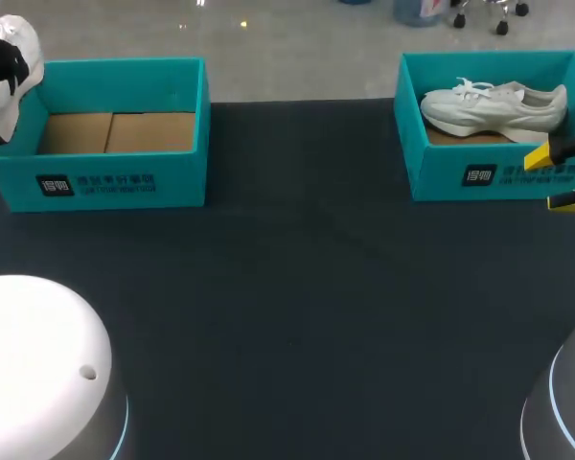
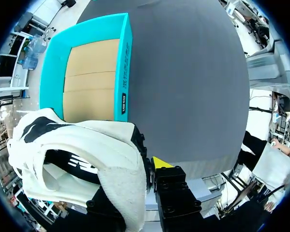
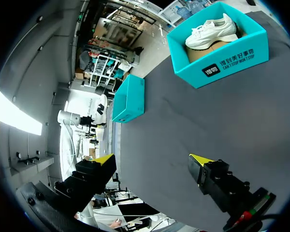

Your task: Take the shoe out of the shoebox, open the shoe tongue, remove and reinsert the insole, then place the shoe into the shoebox

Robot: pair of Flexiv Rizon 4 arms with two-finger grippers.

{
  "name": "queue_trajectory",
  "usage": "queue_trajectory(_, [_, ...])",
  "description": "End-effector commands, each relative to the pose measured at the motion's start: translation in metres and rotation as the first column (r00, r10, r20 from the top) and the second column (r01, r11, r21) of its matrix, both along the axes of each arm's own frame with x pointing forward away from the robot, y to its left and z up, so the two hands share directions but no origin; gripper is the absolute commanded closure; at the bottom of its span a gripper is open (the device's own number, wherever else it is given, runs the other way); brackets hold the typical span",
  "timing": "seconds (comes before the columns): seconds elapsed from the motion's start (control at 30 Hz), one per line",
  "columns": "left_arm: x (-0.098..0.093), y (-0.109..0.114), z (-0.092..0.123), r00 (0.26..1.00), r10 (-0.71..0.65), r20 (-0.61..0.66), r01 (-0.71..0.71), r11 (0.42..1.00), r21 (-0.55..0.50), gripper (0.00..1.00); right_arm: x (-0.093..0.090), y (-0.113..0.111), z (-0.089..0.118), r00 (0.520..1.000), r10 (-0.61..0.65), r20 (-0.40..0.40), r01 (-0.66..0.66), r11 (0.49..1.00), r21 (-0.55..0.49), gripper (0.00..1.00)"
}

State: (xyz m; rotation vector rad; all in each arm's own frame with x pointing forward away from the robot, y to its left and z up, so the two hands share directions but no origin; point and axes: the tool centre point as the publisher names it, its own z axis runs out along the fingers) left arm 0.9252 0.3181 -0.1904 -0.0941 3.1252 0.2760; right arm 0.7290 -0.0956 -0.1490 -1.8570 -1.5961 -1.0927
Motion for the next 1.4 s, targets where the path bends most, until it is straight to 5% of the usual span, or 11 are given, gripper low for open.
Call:
queue_trajectory(0.03, [0.016, -0.001, -0.006, 1.000, 0.000, -0.012, 0.000, 1.000, -0.001, 1.00, 0.000, 0.000, 0.000, 1.000, -0.001, -0.002, 0.000, 1.000, -0.002, 0.00])
queue_trajectory(0.2, [0.033, -0.002, -0.014, 0.999, 0.033, -0.028, -0.033, 0.999, -0.010, 1.00, 0.000, 0.000, 0.000, 1.000, -0.001, -0.002, 0.000, 1.000, -0.002, 0.00])
queue_trajectory(0.73, [0.033, -0.002, -0.014, 0.999, 0.033, -0.028, -0.033, 0.999, -0.010, 1.00, 0.000, 0.000, 0.000, 1.000, -0.001, -0.002, 0.000, 1.000, -0.002, 0.00])
queue_trajectory(0.93, [0.049, 0.004, -0.008, 0.959, -0.272, -0.076, 0.274, 0.961, 0.022, 1.00, 0.000, 0.000, 0.000, 1.000, -0.001, -0.002, 0.000, 1.000, -0.002, 0.00])
queue_trajectory(1.03, [0.054, 0.005, -0.008, 0.867, -0.486, -0.110, 0.493, 0.869, 0.044, 1.00, 0.000, 0.000, 0.000, 1.000, -0.001, -0.002, 0.000, 1.000, -0.002, 0.00])
queue_trajectory(1.17, [0.057, 0.010, -0.008, 0.661, -0.744, -0.099, 0.750, 0.658, 0.064, 1.00, 0.000, 0.000, 0.000, 1.000, -0.001, -0.002, 0.000, 1.000, -0.002, 0.00])
queue_trajectory(1.3, [0.060, 0.015, -0.005, 0.387, -0.911, -0.144, 0.922, 0.382, 0.062, 1.00, 0.000, 0.000, 0.000, 1.000, -0.001, -0.002, 0.000, 1.000, -0.002, 0.00])
queue_trajectory(1.4, [0.060, 0.015, -0.005, 0.387, -0.911, -0.144, 0.922, 0.382, 0.062, 1.00, 0.000, 0.000, 0.000, 1.000, -0.001, -0.002, 0.000, 1.000, -0.002, 0.00])
